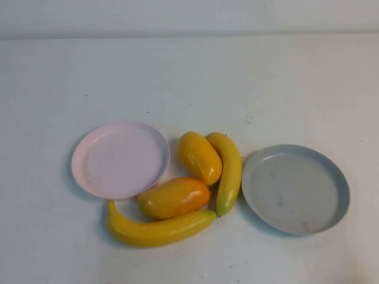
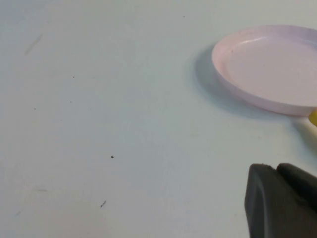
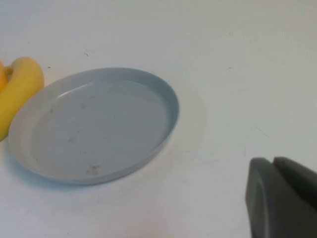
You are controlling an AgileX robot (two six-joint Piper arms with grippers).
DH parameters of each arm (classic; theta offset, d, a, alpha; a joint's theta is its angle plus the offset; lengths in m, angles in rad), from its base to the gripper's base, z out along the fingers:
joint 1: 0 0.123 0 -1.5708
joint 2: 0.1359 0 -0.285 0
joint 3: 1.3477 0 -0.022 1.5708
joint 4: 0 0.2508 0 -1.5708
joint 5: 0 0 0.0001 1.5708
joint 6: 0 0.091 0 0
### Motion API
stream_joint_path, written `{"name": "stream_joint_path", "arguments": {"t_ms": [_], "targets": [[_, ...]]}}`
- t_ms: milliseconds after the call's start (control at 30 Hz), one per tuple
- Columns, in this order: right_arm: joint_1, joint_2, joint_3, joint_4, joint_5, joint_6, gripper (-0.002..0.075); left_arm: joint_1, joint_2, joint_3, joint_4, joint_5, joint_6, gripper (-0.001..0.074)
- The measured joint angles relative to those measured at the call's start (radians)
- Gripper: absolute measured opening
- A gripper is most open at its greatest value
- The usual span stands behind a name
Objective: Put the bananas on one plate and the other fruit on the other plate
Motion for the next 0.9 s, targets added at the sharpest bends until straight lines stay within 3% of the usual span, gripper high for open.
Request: {"name": "stream_joint_path", "arguments": {"t_ms": [900], "targets": [[0.0, 0.0, 0.0, 0.0, 0.0, 0.0, -0.0015, 0.0, 0.0, 0.0, -0.04, -0.025, 0.0, -0.0001]]}}
